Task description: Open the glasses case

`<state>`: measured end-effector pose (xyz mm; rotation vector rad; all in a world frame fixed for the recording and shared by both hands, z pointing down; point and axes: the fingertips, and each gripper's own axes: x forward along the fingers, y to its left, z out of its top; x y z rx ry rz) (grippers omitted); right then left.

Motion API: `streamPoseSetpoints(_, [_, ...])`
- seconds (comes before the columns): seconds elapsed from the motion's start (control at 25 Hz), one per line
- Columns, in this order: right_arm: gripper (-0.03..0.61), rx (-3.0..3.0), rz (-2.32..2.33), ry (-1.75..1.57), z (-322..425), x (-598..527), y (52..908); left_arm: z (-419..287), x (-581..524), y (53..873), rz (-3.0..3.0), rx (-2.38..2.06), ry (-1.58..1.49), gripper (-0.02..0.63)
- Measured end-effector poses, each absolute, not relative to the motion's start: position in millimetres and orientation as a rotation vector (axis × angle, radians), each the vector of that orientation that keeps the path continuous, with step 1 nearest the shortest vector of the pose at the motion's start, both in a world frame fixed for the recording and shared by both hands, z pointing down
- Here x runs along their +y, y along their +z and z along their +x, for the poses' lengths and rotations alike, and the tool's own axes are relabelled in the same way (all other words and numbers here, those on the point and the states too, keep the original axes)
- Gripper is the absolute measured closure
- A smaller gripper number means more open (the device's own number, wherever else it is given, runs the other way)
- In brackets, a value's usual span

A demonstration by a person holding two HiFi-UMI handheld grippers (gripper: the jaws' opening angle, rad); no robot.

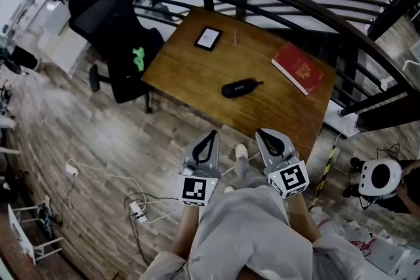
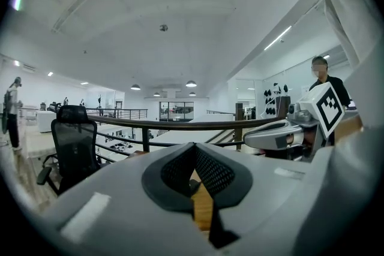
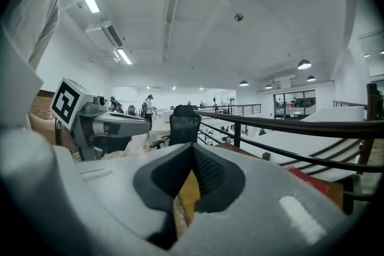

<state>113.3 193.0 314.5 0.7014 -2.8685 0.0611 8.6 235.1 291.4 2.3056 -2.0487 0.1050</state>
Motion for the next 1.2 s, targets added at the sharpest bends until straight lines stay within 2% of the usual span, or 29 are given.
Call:
streamPoseSetpoints(0.52, [0.575, -2.839, 0.643, 0.215, 85.7, 60.8, 363.1, -11.9, 101.7, 332.0, 2.261, -2.011, 0.224, 0.598])
streamPoseSetpoints(0.88, [0.575, -2.688, 0.687, 0.324, 79.9, 20.5, 438.5, -27.4, 47.7, 411.2, 2.274, -1.802, 0.405, 0.597])
streamPoseSetpoints(1.2, [0.575, -2.519, 0.738, 0.358, 48.5, 5.3, 501.1, -41.3, 19.3, 495.8, 2.371, -1.445, 0.581, 0.580])
